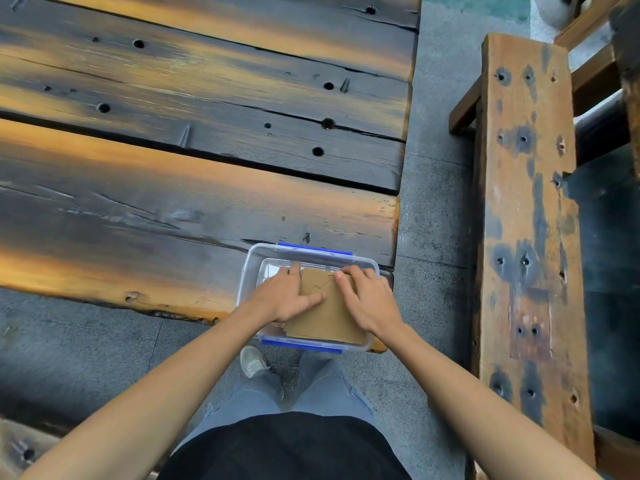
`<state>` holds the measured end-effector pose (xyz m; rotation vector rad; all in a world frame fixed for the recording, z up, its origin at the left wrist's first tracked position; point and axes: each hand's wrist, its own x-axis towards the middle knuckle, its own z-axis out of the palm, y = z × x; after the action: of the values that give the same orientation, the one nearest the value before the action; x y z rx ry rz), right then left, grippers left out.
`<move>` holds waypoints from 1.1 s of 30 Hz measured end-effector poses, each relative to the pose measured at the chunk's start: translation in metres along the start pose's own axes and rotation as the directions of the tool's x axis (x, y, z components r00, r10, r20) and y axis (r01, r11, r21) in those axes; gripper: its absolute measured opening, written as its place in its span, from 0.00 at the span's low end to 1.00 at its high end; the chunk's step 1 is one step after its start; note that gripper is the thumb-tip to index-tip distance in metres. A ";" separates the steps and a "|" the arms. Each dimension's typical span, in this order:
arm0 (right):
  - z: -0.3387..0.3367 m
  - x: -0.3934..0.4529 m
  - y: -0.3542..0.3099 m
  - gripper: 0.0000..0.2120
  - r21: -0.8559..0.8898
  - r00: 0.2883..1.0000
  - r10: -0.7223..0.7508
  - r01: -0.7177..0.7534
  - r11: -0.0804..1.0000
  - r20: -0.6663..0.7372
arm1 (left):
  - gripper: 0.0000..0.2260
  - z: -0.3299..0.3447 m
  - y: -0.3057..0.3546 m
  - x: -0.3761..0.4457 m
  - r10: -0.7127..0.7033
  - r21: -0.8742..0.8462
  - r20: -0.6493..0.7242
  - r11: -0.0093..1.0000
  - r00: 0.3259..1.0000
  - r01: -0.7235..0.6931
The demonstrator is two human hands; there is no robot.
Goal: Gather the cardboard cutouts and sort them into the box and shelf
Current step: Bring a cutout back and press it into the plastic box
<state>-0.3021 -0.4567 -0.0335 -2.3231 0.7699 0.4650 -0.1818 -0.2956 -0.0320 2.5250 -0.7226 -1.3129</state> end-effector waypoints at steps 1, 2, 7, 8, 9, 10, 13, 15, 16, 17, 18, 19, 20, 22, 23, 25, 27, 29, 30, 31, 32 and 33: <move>0.000 0.000 0.001 0.22 -0.004 1.000 -0.002 0.002 1.000 0.001 | 0.42 0.000 0.002 -0.001 0.025 -0.036 -0.049 0.999 0.998 -0.027; 0.000 0.000 0.002 0.22 -0.010 1.000 -0.007 0.007 1.000 0.007 | 0.41 0.000 0.003 -0.002 0.053 -0.066 -0.084 0.996 0.995 -0.059; 0.000 -0.003 0.005 0.21 -0.022 1.000 -0.023 0.024 0.999 0.012 | 0.27 -0.004 0.006 -0.001 0.127 -0.039 -0.101 0.991 0.987 -0.131; 0.000 -0.003 0.005 0.21 -0.026 1.000 -0.019 0.019 0.999 0.010 | 0.24 -0.006 0.007 -0.001 0.140 -0.018 -0.111 0.990 0.984 -0.143; 0.001 -0.004 0.006 0.21 -0.029 1.000 -0.011 0.011 1.000 0.007 | 0.21 -0.008 0.007 -0.001 0.149 -0.011 -0.115 0.989 0.982 -0.151; 0.001 -0.004 0.006 0.22 -0.029 1.000 -0.001 0.001 1.000 0.005 | 0.19 -0.009 0.007 -0.002 0.146 -0.014 -0.114 0.989 0.983 -0.148; 0.001 -0.005 0.006 0.21 -0.013 1.000 0.004 -0.004 1.000 -0.006 | 0.19 -0.009 0.008 -0.003 0.115 -0.006 -0.122 0.993 0.986 -0.116; 0.000 -0.006 0.006 0.21 -0.004 1.000 -0.009 0.009 1.000 -0.006 | 0.22 -0.009 0.008 -0.003 0.122 0.006 -0.134 0.992 0.983 -0.122; -0.001 -0.006 0.006 0.22 0.000 1.000 -0.018 0.018 1.000 -0.005 | 0.26 -0.009 0.009 -0.003 0.133 0.001 -0.137 0.991 0.982 -0.134; -0.001 -0.006 0.006 0.22 0.008 1.000 -0.031 0.031 0.999 -0.007 | 0.31 -0.008 0.010 -0.003 0.152 -0.006 -0.133 0.988 0.979 -0.154; -0.002 -0.007 0.006 0.22 0.017 0.999 -0.042 0.042 0.999 -0.005 | 0.33 -0.007 0.011 -0.004 0.173 -0.003 -0.129 0.985 0.976 -0.175; -0.002 -0.007 0.007 0.22 0.028 0.999 -0.053 0.053 0.998 -0.004 | 0.33 -0.005 0.012 -0.005 0.195 0.009 -0.126 0.981 0.973 -0.196; -0.003 -0.007 0.006 0.22 0.041 0.998 -0.056 0.056 0.998 -0.001 | 0.32 -0.004 0.012 -0.006 0.205 0.023 -0.122 0.979 0.971 -0.204; -0.002 -0.006 0.005 0.22 0.088 0.999 -0.042 0.042 0.995 -0.007 | 0.29 -0.003 0.010 -0.008 0.204 0.019 -0.128 0.979 0.971 -0.203; -0.001 -0.005 0.004 0.22 0.119 1.000 -0.020 0.022 0.993 -0.020 | 0.29 -0.003 0.010 -0.009 0.197 0.007 -0.130 0.980 0.972 -0.197; 0.001 -0.004 0.000 0.23 0.163 0.998 0.029 -0.019 0.986 -0.060 | 0.27 -0.005 0.009 -0.008 0.183 -0.010 -0.128 0.983 0.975 -0.186; 0.004 -0.003 -0.002 0.23 0.172 0.995 0.047 -0.032 0.985 -0.084 | 0.27 -0.008 0.012 -0.007 0.169 -0.007 -0.108 0.985 0.980 -0.170; 0.004 -0.001 -0.003 0.24 0.181 0.994 0.060 -0.044 0.982 -0.088 | 0.27 -0.010 0.014 -0.005 0.154 0.001 -0.100 0.988 0.983 -0.155; 0.002 0.000 -0.005 0.24 0.186 0.994 0.065 -0.048 0.981 -0.087 | 0.26 -0.012 0.015 -0.004 0.145 0.000 -0.099 0.989 0.984 -0.146; 0.002 0.002 -0.005 0.23 0.183 0.994 0.062 -0.045 0.982 -0.089 | 0.26 -0.013 0.015 -0.003 0.142 0.000 -0.105 0.990 0.984 -0.143; 0.000 0.003 -0.006 0.22 0.181 0.994 0.065 -0.048 0.982 -0.089 | 0.26 -0.015 0.016 -0.003 0.135 -0.004 -0.103 0.991 0.986 -0.136; 0.001 0.006 -0.006 0.22 0.181 0.994 0.061 -0.045 0.982 -0.087 | 0.27 -0.014 0.015 -0.001 0.136 -0.007 -0.096 0.991 0.986 -0.137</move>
<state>-0.2942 -0.4551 -0.0342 -2.1728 0.8825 0.2995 -0.1753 -0.3083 -0.0173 2.4598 -0.8469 -1.1411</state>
